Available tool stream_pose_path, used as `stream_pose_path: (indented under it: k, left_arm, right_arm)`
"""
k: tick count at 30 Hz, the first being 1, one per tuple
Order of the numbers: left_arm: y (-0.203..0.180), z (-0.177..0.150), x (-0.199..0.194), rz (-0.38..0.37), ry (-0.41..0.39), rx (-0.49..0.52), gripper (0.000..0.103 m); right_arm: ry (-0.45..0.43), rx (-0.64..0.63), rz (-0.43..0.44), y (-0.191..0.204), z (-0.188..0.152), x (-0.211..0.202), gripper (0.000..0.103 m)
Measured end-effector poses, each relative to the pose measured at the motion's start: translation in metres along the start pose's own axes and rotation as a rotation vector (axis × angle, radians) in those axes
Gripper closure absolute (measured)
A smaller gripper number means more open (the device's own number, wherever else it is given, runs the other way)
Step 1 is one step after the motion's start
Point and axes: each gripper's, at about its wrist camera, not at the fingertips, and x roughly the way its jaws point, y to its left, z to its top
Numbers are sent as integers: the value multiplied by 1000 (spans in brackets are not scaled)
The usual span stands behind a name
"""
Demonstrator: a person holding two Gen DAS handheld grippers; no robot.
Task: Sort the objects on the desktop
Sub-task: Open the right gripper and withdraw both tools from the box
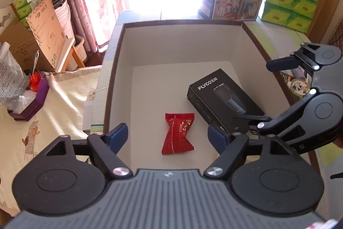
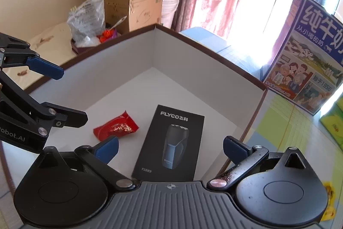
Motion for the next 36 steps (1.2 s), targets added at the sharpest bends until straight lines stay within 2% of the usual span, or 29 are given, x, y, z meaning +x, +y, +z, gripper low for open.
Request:
stream_pose_path:
  k: [4, 12, 22, 27, 36]
  left_arm:
    - [1, 0, -10, 20, -10, -18, 14]
    - [-2, -7, -35, 54, -35, -39, 6]
    - [-15, -28, -72, 76, -66, -74, 5]
    - [-27, -43, -92, 58, -78, -96, 5]
    - [-42, -72, -119, 70, -77, -132, 5]
  right_arm:
    - [-18, 12, 0, 2, -1, -13, 2]
    - [-48, 41, 22, 14, -11, -41, 2]
    - [-83, 115, 61, 25, -36, -86, 2]
    - [-91, 125, 76, 30, -52, -108, 2]
    - [-72, 136, 111, 33, -83, -136, 2]
